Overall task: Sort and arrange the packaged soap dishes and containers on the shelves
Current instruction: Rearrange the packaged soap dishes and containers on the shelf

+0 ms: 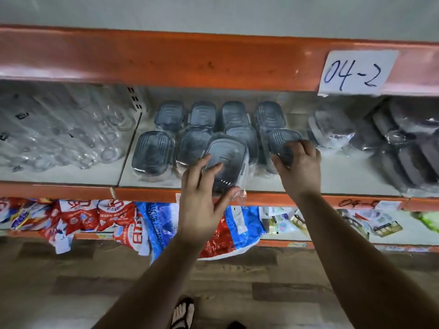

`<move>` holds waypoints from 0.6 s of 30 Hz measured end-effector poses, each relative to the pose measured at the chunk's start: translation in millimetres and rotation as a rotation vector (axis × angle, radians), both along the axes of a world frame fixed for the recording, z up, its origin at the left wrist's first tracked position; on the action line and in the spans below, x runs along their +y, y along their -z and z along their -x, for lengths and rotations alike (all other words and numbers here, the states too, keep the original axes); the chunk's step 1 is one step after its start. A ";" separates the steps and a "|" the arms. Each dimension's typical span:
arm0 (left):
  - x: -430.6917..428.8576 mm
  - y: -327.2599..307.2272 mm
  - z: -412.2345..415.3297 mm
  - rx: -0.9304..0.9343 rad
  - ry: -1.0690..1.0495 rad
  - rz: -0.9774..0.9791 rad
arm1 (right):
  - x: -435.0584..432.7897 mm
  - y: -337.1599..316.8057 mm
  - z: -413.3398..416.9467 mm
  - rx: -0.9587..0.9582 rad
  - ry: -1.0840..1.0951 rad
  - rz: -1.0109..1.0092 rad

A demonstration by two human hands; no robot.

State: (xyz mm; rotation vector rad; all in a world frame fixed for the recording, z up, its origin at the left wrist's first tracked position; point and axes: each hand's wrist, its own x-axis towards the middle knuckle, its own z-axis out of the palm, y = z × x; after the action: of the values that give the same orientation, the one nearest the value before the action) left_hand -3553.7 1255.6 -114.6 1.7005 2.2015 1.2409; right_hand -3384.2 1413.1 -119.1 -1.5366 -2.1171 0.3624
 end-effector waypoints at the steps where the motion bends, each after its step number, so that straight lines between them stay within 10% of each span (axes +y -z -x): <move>1: -1.1 3.2 -4.4 -0.009 -0.009 -0.002 | 4.2 1.2 0.0 -0.010 -0.011 0.007; 10: -21.0 10.8 -24.2 -0.080 -0.074 0.032 | 3.9 11.5 -3.8 -0.183 -0.048 0.102; 18: -36.8 -16.8 36.2 0.057 -0.145 -0.037 | -59.4 3.8 21.2 0.048 -0.126 -0.109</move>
State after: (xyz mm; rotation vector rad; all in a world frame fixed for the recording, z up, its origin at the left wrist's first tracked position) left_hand -3589.9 1218.8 -97.8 1.6346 2.3883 1.2880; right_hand -3405.5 1353.7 -122.9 -1.3250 -2.1645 0.3180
